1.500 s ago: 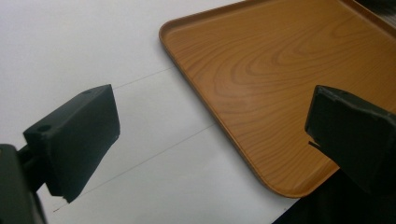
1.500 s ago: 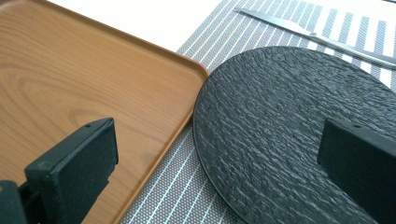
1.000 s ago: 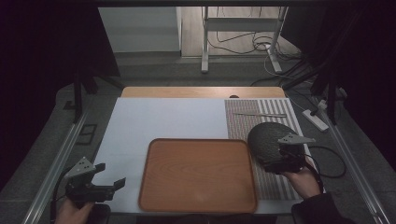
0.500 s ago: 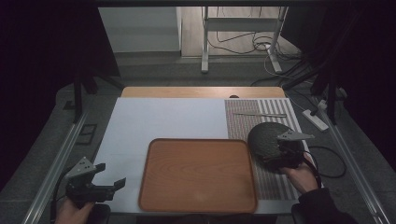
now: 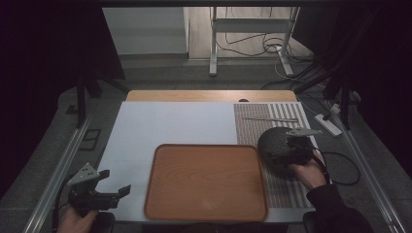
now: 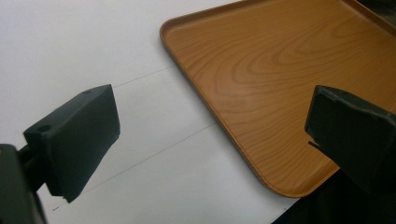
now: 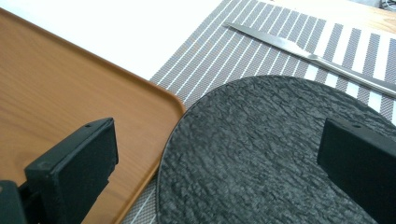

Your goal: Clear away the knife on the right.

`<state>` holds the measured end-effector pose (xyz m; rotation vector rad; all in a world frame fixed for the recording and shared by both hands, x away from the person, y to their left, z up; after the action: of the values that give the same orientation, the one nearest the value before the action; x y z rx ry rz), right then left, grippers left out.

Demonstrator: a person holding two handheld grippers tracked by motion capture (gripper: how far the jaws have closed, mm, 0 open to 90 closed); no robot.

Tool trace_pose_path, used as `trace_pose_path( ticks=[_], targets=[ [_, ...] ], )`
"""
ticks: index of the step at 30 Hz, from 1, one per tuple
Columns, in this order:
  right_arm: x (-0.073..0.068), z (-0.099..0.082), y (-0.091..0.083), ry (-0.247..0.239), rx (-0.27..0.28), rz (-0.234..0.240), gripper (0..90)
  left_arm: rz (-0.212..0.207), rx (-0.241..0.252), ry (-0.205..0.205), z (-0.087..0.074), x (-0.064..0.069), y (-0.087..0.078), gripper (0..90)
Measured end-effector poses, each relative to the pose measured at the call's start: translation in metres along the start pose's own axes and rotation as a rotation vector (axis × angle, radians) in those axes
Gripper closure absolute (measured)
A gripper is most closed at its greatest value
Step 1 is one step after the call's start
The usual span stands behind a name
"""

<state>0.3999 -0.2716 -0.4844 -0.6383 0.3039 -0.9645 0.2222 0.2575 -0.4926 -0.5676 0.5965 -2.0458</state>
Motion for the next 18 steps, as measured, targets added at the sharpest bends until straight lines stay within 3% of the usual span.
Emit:
trace_pose_path(
  ticks=[12,18],
  targets=[
    [0.017,0.011,0.021,-0.028,-0.027,-0.051,0.0,0.0,-0.001,-0.001,0.0,0.0,0.0,3.3],
    [0.026,0.013,0.033,-0.007,-0.042,-0.069,0.0,-0.001,0.001,-0.006,0.0,-0.001,0.0,3.3]
  ],
)
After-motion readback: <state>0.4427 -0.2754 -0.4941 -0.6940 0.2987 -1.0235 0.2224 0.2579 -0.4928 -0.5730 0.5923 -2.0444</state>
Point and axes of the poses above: each handheld gripper's, and its own axes: y roughly forward along the jaws, z roughly out of its top, x roughly to its right, the point moved 5 cm from there along y, roughly forward along the jaws, and after that the axes turned 2 degrees about x, right-handed, at the moved point
